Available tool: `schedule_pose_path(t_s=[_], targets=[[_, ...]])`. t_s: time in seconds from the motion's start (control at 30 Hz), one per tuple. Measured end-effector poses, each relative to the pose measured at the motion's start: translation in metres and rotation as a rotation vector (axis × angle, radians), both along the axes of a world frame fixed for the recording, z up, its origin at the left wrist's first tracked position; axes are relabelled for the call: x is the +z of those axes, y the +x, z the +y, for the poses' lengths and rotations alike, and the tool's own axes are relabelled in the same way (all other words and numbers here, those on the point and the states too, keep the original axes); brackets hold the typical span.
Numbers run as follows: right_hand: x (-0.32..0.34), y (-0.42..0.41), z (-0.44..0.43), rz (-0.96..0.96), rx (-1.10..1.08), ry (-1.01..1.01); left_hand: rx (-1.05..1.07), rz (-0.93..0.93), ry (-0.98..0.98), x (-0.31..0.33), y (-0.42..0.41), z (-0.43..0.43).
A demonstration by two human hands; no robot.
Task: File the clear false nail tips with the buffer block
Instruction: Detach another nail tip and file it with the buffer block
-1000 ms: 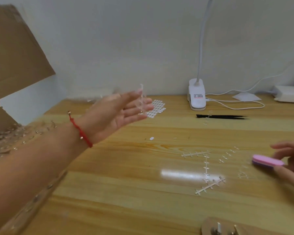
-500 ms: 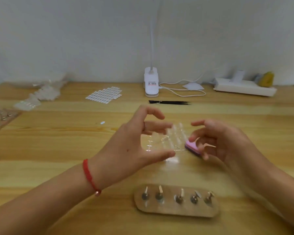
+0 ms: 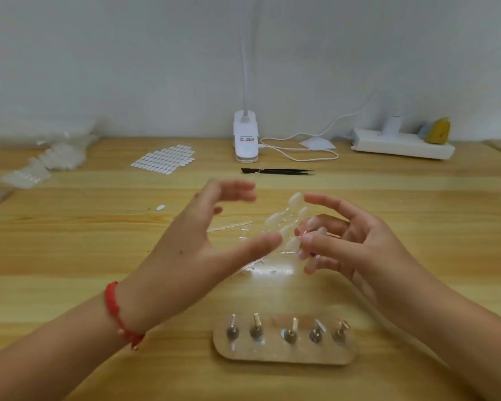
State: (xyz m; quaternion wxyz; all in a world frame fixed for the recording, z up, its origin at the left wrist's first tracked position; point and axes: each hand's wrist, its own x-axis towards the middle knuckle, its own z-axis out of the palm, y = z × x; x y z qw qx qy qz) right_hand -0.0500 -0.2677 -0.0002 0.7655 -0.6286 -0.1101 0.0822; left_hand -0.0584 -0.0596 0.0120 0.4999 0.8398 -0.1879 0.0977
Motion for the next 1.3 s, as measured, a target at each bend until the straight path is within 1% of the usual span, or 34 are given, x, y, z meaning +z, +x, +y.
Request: schedule_pose_path(t_s=[0.07,0.1,0.2,0.33,0.47,0.6,0.73,0.9,1.03,1.17,1.3], targets=[[0.0,-0.003,0.003,-0.037,0.002,-0.042,0.011,0.23,-0.125,-0.008,-0.002,0.002],[-0.001,-0.005,0.005,-0.054,0.004,-0.065,-0.005,0.304,-0.186,-0.01,-0.003,0.002],[-0.002,-0.011,0.009,-0.092,-0.002,-0.116,-0.033,0.389,-0.318,-0.013,-0.006,-0.003],[0.0,-0.014,0.011,-0.072,-0.011,-0.169,-0.051,0.434,-0.417,-0.017,-0.004,-0.003],[0.008,-0.003,0.013,-0.048,-0.038,-0.183,-0.076,0.481,-0.445,-0.019,-0.001,0.004],[0.003,0.002,0.022,-0.048,-0.011,-0.13,-0.068,0.493,-0.471,-0.021,0.001,0.005],[-0.009,0.004,0.03,0.006,-0.016,-0.046,-0.021,0.48,-0.512,-0.021,0.004,0.006],[-0.017,0.007,0.03,0.055,0.027,0.085,-0.044,0.498,-0.473,-0.021,0.005,0.008],[-0.018,0.008,0.027,0.089,0.059,0.149,-0.065,0.529,-0.45,-0.02,0.005,0.008],[-0.016,0.008,0.026,0.094,0.111,0.158,-0.11,0.54,-0.455,-0.016,0.004,0.007],[-0.017,0.008,0.025,0.088,0.128,0.121,-0.124,0.546,-0.433,-0.016,0.004,0.008]])
